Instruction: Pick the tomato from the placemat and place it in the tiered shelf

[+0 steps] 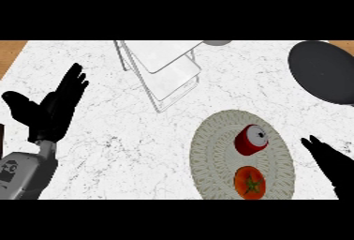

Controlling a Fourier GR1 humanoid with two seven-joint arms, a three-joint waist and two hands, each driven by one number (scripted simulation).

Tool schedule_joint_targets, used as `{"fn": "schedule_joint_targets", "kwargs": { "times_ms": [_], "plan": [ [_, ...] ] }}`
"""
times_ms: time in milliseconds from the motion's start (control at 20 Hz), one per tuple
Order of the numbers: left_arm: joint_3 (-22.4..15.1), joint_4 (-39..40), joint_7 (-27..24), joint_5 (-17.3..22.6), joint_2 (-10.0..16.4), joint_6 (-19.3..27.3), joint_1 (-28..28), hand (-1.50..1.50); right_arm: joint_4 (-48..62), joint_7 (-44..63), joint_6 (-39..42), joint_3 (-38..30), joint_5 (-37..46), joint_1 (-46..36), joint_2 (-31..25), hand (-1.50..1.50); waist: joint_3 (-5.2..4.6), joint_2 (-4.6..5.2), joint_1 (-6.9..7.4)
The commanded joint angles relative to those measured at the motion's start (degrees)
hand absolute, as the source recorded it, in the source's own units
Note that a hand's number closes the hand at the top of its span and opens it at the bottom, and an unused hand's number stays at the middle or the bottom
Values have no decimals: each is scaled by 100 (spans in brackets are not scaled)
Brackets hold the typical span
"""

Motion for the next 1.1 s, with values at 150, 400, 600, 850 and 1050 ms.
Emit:
{"fn": "schedule_joint_targets", "kwargs": {
  "times_ms": [150,400,600,850,1050],
  "plan": [
    [133,36,194,11,73,-69,-181,0,-10,1346,186,1667,1863,-698,602,-150,11,-21,-25],
    [269,44,-124,-15,73,-224,210,0,623,1652,140,2639,2902,-782,1695,-150,19,-24,-76],
    [201,202,-245,-206,-206,-129,200,0,665,1771,699,2548,2963,-837,2078,-150,21,-8,-120],
    [205,-415,173,-194,-187,-121,380,0,1579,1162,321,2465,3496,-676,2604,-150,31,-9,-84],
    [281,-30,14,-419,-338,-155,215,0,1906,773,22,2602,4058,-336,2899,-150,31,-1,-138]
  ]
}}
